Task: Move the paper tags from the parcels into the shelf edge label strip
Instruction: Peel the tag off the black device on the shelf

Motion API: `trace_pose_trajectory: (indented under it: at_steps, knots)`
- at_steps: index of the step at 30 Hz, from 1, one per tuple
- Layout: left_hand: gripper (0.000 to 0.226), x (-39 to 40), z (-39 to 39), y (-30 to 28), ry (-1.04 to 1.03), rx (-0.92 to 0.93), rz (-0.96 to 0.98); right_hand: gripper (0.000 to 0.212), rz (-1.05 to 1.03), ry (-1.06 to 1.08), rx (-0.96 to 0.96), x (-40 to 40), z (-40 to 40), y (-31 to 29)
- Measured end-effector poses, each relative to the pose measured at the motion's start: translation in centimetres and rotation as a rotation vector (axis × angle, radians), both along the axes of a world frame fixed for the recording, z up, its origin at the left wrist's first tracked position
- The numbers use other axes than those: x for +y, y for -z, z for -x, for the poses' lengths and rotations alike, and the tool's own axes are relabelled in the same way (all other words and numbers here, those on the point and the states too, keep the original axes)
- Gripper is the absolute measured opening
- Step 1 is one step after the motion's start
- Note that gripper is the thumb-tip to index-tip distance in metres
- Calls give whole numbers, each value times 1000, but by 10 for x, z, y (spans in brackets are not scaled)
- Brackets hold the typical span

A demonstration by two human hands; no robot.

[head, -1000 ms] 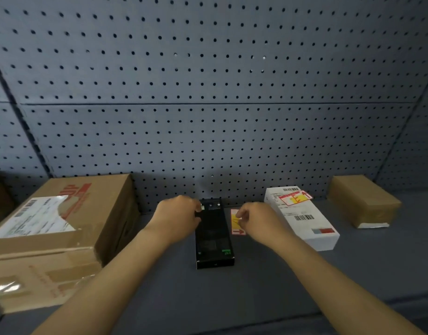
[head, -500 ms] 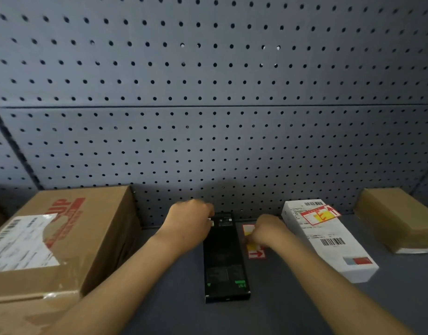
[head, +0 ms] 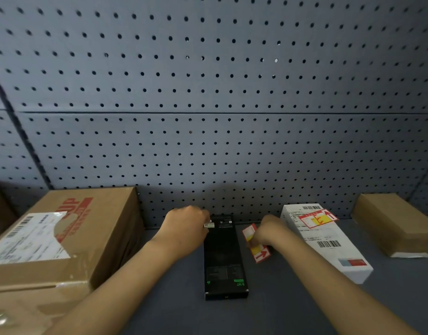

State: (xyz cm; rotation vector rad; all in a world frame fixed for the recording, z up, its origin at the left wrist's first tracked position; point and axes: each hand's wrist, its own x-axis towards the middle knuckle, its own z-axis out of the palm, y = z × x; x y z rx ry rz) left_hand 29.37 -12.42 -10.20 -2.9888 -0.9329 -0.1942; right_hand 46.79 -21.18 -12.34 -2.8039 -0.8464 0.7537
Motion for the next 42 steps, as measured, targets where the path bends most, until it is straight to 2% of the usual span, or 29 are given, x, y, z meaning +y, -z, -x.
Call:
trace_pose_trajectory:
  at_steps: [2,6,12,16,21,26,34,42]
  knots:
    - [25,-2,3,0,1,4,-1,58,-34,34,9,-4,2,3]
    - [25,-7,10,2,14,11,3,30,-73,37,-26,-13,10,4]
    - [28,-25,17,2,17,25,3,11,-105,-26,-93,-35,20,-3]
    - [29,-43,28,0,11,18,2,12,-186,-53,-57,-58,27,-7]
    - [29,-77,42,0,-28,6,-2,26,-384,-122,21,-94,36,-15]
    - [29,-130,60,6,-71,5,18,28,-567,-215,110,-145,51,-29]
    - [27,-192,94,19,-129,-38,9,22,-592,-394,142,-195,95,-25]
    - [24,-198,121,26,-128,-24,52,20,-614,-460,133,-200,128,-7]
